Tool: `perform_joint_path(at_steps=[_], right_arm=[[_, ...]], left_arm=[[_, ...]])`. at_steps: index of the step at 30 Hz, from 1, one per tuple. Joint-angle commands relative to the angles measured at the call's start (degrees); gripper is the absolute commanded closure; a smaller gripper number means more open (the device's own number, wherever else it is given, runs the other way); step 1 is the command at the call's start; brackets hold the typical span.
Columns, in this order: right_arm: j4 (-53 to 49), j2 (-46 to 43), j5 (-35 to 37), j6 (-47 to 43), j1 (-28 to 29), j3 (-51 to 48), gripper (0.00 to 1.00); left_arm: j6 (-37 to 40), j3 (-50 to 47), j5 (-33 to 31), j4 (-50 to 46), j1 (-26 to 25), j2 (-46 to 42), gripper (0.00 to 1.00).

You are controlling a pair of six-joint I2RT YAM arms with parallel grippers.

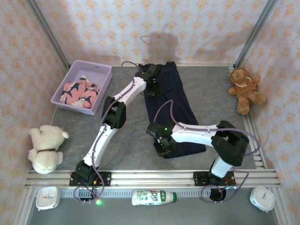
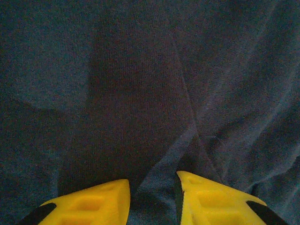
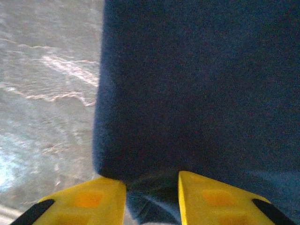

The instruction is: Fold and stack the mixed laundry pile

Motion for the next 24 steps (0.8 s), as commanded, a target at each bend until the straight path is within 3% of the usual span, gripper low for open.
perform_joint_path(at_steps=[1,3,6,12,14,15,21,24], right_arm=[[-2.6,2.4,5.4,-0.3,1.4,0.8,0.66],[-3.3,2.7,6.6,0.2,2.0,1.0,0.83],[-4.4,0.8,5.2,0.4,2.1,2.1,0.99],[-6.1,-5.8,-8.0,0.1,2.1,7.3,1.0],[-7.5,-7.0,-9.0,0.4,2.1,7.1,1.0],[-8.1,-7.6,-9.2,0.2,2.1,6.7,1.0],[-9.3,-8.7,-6.7,-0.2,2.1,5.8,0.66],[-10.0,-8.7,-3.2,-0.4,1.5,7.8,0.58]], left_arm=[[1.0,-2.1,-0.9,-5.9,0.6,5.0,0.67],[0.8,-2.1,-0.8,-5.6,0.7,5.1,0.67],[0.8,-2.0,-0.9,-5.2,0.8,5.2,0.67],[1.1,-1.5,-1.2,-5.3,1.1,6.1,0.67],[1.4,-0.9,-1.4,-5.7,1.2,6.5,0.67],[1.7,-0.6,-1.5,-5.8,1.2,6.7,0.67],[2.5,0.2,-1.6,-6.3,1.2,6.7,0.66],[4.0,1.2,-3.0,-7.2,1.3,6.7,0.58]])
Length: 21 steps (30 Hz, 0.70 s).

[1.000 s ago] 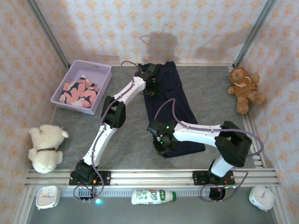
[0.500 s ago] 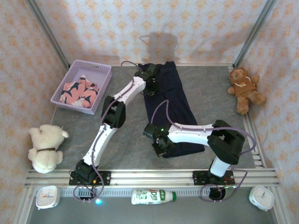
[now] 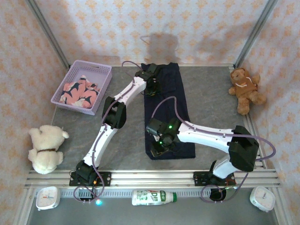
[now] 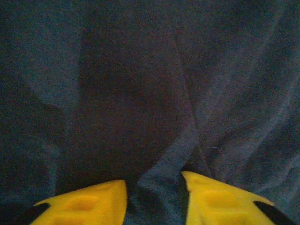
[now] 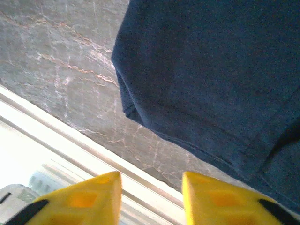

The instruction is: Fold and stack the mixed laundry pile

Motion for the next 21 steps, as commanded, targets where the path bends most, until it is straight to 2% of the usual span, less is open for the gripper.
perform_joint_path(at_steps=[1,6,9,10,11,13,17,21], right_arm=[[-2.9,-0.8,3.9,-0.1,-1.0,2.1,0.57],[-4.8,-1.1,13.1,2.4,-5.9,2.7,0.57],[-6.8,-0.5,21.1,5.7,-8.3,2.8,0.51],[-6.4,-0.2,21.2,5.9,-8.9,2.8,0.51],[-5.7,0.4,21.2,6.0,-9.3,2.8,0.51],[-4.5,1.9,21.0,6.0,-9.5,3.4,0.51],[-3.0,5.5,23.5,6.1,-9.7,6.2,0.52],[-1.4,8.5,24.8,6.5,-11.9,9.5,0.52]], left_arm=[[2.7,-0.6,-3.4,-6.6,1.5,5.4,0.55],[4.8,0.8,-2.6,-7.5,3.1,3.8,0.47],[7.4,0.8,-1.7,-8.3,3.8,0.6,0.4],[8.3,0.7,-1.7,-8.7,3.8,-0.7,0.38],[9.3,0.7,-1.7,-9.2,3.8,-2.3,0.26],[10.9,-0.1,-1.5,-10.0,3.8,-6.0,0.23],[13.6,-7.0,-2.1,-9.8,3.7,-15.1,0.2],[15.4,-20.5,-4.3,-7.2,3.2,-27.5,0.2]])
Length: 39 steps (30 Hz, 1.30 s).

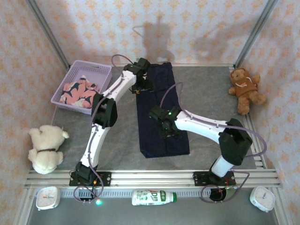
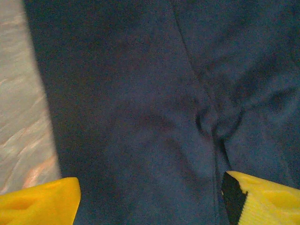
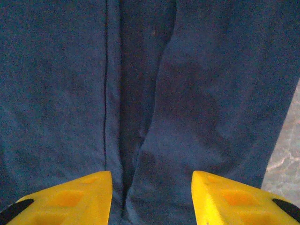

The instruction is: Fold and stack the mixed laundry pile

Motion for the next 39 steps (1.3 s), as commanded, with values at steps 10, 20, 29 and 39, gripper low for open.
perform_joint_path(at_steps=[10,20,29,39], right_arm=[[6.9,9.0,-1.9,1.5,-6.5,9.7,0.56],[11.3,18.4,-11.3,4.3,-9.8,12.2,0.59],[9.7,22.7,-16.6,7.3,-13.0,11.5,0.68],[9.3,22.7,-18.5,6.6,-13.5,11.3,0.68]], left_arm=[[1.7,-48.6,-15.7,7.4,-9.3,-43.8,0.27],[-13.6,-78.4,-29.0,16.4,-33.6,-65.2,0.51],[-13.9,-86.2,-26.9,25.1,-45.8,-66.0,0.54],[-11.7,-82.5,-28.2,30.1,-51.2,-51.4,0.65]])
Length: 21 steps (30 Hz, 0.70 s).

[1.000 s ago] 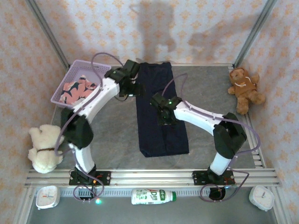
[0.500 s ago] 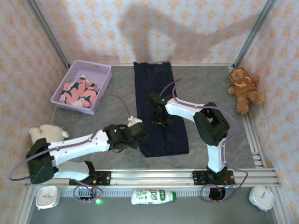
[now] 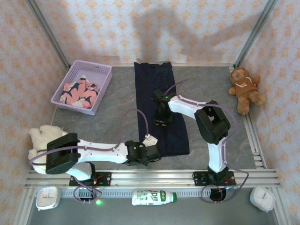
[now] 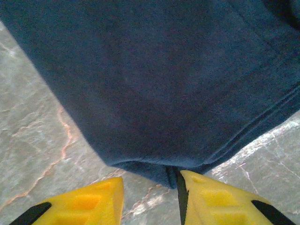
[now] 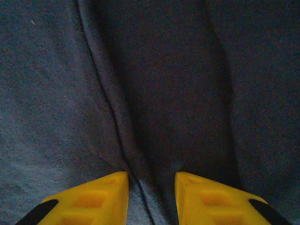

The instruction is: Fold and stack the mixed laundry pile

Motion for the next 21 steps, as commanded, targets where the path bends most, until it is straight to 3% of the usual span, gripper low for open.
perform_joint_path(at_steps=[1,11,21], right_arm=[[-1.1,2.5,-0.9,0.0,-0.3,-0.3,0.68],[-2.4,4.3,-1.1,-1.4,-0.3,0.5,0.68],[-4.3,5.9,0.2,-2.6,-0.5,2.3,0.71]], left_arm=[[0.9,2.2,-2.5,2.6,-0.2,1.1,0.66],[0.4,2.6,-1.2,1.6,-0.2,5.5,0.76],[-0.4,0.8,-0.2,-1.5,-0.2,4.3,0.76]])
